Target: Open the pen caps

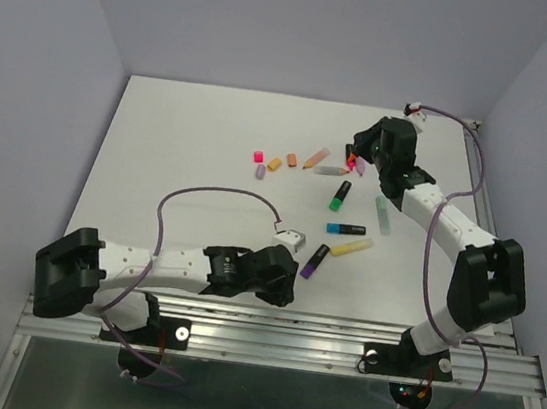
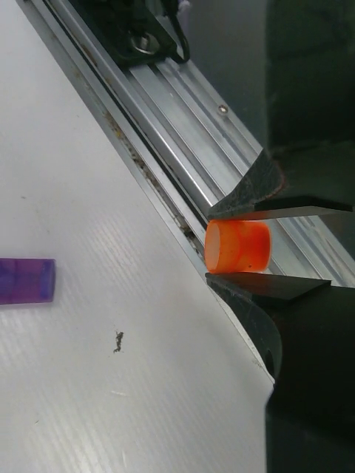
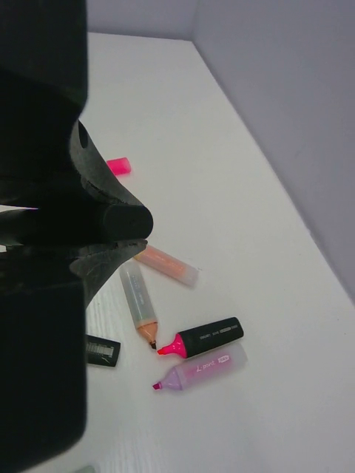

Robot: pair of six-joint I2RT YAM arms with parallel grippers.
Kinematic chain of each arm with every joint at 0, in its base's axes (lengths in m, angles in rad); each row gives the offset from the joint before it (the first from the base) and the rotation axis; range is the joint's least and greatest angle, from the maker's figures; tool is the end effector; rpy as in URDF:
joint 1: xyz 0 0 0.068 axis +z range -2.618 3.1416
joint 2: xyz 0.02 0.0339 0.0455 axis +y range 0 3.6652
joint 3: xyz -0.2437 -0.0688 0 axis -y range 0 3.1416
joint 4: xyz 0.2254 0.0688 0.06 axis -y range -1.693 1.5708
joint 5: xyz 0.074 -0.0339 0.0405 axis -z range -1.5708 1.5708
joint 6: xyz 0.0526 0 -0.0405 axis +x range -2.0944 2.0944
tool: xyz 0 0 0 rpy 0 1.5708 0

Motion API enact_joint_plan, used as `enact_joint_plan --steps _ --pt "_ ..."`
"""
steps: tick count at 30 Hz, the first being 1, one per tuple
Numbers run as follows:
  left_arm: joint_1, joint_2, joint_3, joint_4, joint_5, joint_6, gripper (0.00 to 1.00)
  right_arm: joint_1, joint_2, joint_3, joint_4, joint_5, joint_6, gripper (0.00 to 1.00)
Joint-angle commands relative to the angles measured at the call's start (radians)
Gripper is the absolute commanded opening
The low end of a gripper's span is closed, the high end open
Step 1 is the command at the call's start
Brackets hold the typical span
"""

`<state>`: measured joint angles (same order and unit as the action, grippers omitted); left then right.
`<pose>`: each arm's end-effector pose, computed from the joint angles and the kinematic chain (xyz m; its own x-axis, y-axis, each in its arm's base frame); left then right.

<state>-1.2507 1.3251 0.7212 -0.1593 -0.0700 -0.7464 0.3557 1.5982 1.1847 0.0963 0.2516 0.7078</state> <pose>0.0890 -0.2568 0.1839 -0.7918 0.2360 -0.5633 0.5358 0.7112 -0.4552 0.3569 0.1186 0.2825 -0.2973 0.5613 -0.7724 0.1023 0.8230 0.5587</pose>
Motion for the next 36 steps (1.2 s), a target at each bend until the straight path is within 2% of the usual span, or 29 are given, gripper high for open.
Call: enact_joint_plan --steps 1,6,7,10,13,18,24,31,36 --pt "0.014 -0.092 0.03 -0.015 -0.085 -0.053 0.0 -0.004 0.011 0.082 -0.016 -0.003 -0.083 0.01" --pt "0.173 -0.034 0.141 -0.124 -0.224 0.01 0.0 -0.027 0.055 0.089 -0.043 -0.063 -0.154 0.01" --pt "0.248 -0.023 0.15 -0.112 -0.231 0.03 0.0 -0.032 0.066 0.09 -0.046 -0.07 -0.169 0.01" --pt "0.376 0.028 0.204 -0.062 -0.296 0.079 0.0 -0.067 0.112 0.102 -0.056 -0.098 -0.194 0.01" --pt "0.465 0.103 0.285 -0.026 -0.307 0.131 0.0 -0.107 0.18 0.153 -0.093 -0.124 -0.217 0.01" --pt "0.54 0.258 0.408 -0.011 -0.311 0.234 0.0 -0.155 0.297 0.24 -0.167 -0.089 -0.287 0.01" --pt "0.648 0.486 0.619 -0.072 -0.255 0.249 0.0 -0.193 0.426 0.343 -0.225 -0.055 -0.31 0.01" --pt "0.701 0.646 0.791 -0.118 -0.22 0.283 0.0 -0.204 0.557 0.449 -0.268 -0.026 -0.335 0.02" --pt "0.715 0.749 0.898 -0.155 -0.2 0.286 0.0 -0.204 0.62 0.498 -0.28 -0.031 -0.331 0.1"
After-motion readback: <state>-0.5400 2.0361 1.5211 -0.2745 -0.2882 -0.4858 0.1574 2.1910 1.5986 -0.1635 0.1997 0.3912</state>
